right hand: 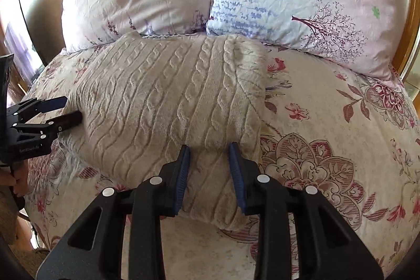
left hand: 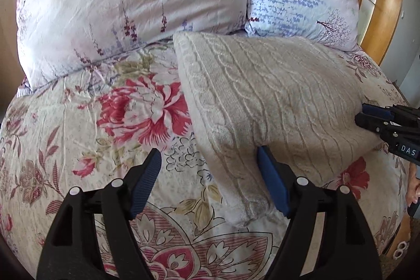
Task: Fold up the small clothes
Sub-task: 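Open the right gripper and release the folded sweater onto the bed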
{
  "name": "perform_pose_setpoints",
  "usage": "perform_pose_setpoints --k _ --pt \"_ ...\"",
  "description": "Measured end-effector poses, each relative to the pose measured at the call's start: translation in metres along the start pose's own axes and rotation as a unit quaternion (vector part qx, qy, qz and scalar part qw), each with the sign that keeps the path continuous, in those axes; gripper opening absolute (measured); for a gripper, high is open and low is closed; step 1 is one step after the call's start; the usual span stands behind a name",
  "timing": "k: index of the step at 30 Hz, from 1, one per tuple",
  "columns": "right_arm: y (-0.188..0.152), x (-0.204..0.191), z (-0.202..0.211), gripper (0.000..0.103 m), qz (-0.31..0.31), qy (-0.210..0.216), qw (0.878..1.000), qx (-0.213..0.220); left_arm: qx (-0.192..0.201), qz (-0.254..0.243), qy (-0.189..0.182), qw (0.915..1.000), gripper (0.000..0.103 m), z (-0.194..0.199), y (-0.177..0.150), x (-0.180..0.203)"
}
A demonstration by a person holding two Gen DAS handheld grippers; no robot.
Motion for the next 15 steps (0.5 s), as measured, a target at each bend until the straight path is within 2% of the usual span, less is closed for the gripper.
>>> perform_pose_setpoints --k 4,7,9,10,11,13,15 --pt "0.000 0.002 0.001 0.033 -0.003 0.004 1.000 0.004 0.008 -0.006 0.021 0.9997 0.084 -0.003 -0.001 -0.002" --pt "0.002 0.003 0.008 0.037 -0.022 0.007 1.000 0.013 0.024 -0.009 0.029 0.9993 0.084 0.005 0.001 -0.001" --pt "0.005 0.006 0.021 0.054 -0.051 0.017 0.998 0.029 0.040 -0.010 0.023 0.9989 0.086 0.018 0.002 -0.002" --pt "0.006 0.012 0.030 0.073 -0.065 0.010 0.997 0.041 0.047 -0.010 0.024 0.9986 0.090 0.023 0.002 -0.003" --pt "0.007 0.021 0.041 0.085 -0.076 -0.014 0.996 0.054 0.054 -0.009 0.026 0.9982 0.096 0.029 0.003 -0.005" --pt "0.009 0.033 0.061 0.089 -0.082 -0.051 0.992 0.081 0.074 0.000 0.033 0.9967 0.101 0.044 0.002 -0.012" --pt "0.008 0.042 0.075 0.102 -0.089 -0.085 0.988 0.092 0.085 0.015 0.029 0.9959 0.101 0.054 0.001 -0.018"
Point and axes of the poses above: each gripper's, at about its wrist camera, not at the fingertips, and z roughly against the way its jaws point, x to its right, y to its top, the point moved 10 cm from there along -z, roughly the way its jaws point, and after that the axes turned 13 degrees about z, right-handed, at the moved point
